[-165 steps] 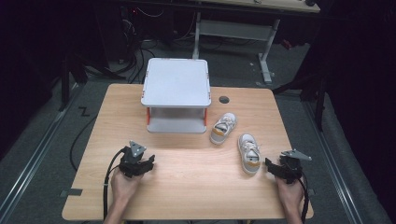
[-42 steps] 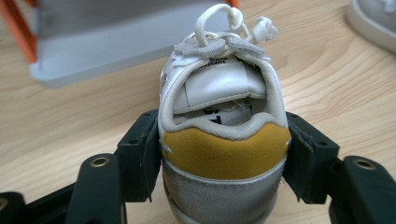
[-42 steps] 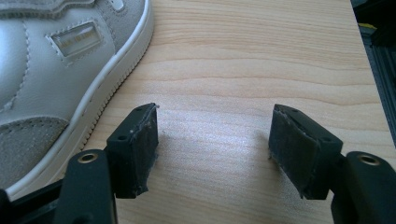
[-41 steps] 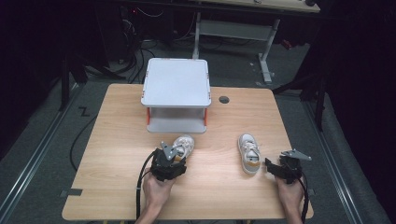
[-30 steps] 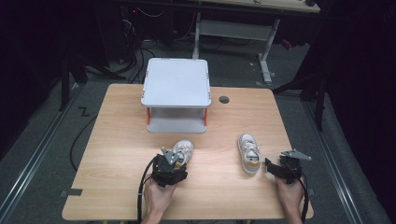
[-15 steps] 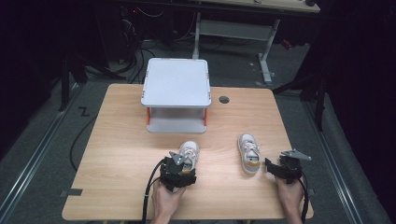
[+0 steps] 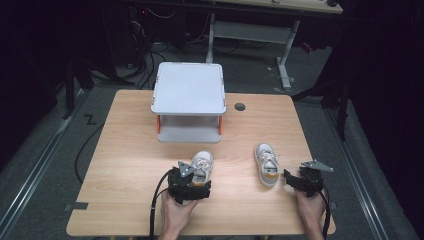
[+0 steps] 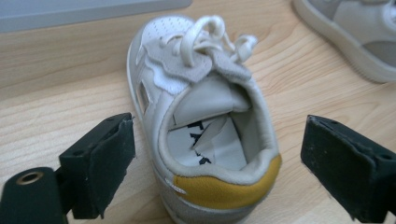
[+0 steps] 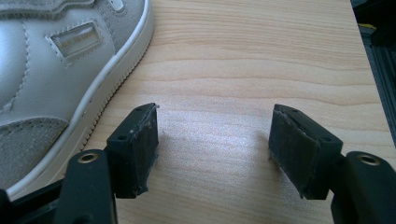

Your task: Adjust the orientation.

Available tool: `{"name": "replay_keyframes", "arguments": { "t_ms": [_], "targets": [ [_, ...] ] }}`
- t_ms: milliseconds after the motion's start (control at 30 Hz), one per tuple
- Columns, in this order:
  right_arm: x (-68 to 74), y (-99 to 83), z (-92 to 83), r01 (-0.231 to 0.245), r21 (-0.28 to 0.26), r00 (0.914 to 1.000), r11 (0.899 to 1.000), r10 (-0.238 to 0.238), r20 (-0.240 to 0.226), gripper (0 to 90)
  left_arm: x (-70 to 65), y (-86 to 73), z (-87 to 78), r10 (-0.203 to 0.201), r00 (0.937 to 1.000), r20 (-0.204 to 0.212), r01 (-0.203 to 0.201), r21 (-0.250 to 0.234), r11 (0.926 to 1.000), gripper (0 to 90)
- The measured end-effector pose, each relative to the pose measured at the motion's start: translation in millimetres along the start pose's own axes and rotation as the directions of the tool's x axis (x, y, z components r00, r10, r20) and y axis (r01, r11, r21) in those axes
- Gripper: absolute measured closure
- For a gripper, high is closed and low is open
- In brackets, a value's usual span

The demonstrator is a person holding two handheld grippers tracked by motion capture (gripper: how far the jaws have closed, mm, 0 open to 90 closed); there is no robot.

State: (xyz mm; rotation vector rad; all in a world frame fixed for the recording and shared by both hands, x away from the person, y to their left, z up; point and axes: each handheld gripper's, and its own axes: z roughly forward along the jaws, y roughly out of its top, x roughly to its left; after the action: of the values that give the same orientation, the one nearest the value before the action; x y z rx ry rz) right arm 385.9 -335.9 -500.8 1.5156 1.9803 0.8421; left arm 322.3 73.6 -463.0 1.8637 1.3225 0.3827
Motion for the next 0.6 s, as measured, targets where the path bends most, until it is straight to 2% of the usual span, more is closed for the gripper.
{"name": "replay_keyframes", "arguments": {
  "t_ms": [33, 67, 200, 267, 300, 600],
  "targets": [
    [0.0, 0.0, 0.0, 0.0, 0.0, 1.0, 1.0, 0.0, 0.0, 32.8, 0.0, 0.0, 0.0, 0.0, 1.0, 0.0, 0.0, 0.0, 1.0, 9.4],
    [-0.1, 0.0, 0.1, 0.001, -0.001, 1.0, 1.0, -0.001, 0.0, 32.9, 3.4, 2.1, -3.9, -0.003, 0.9996, 0.027, 0.004, -0.025, 0.9997, 9.2],
    [0.3, 0.0, 0.0, -0.003, 0.0, 1.0, 1.0, 0.003, -0.002, 32.9, 9.4, 7.7, -11.6, 0.008, 0.999, 0.043, -0.005, -0.057, 0.9983, 9.0],
    [0.3, 0.0, 0.0, -0.003, 0.0, 1.0, 1.0, 0.003, -0.002, 32.9, 13.8, 10.4, -14.4, -0.001, 0.9988, 0.048, 0.004, -0.069, 0.9976, 9.0],
    [0.3, 0.0, 0.0, -0.003, 0.0, 1.0, 1.0, 0.003, -0.002, 32.9, 13.8, 10.4, -14.4, -0.001, 0.9988, 0.048, 0.004, -0.069, 0.9976, 9.1],
    [0.5, 0.1, 0.1, -0.003, 0.0, 1.0, 1.0, 0.003, 0.0, 33.2, 44.0, 17.4, -26.5, -0.024, 0.9995, 0.021, 0.026, -0.091, 0.9955, 11.5]
  ]
}}
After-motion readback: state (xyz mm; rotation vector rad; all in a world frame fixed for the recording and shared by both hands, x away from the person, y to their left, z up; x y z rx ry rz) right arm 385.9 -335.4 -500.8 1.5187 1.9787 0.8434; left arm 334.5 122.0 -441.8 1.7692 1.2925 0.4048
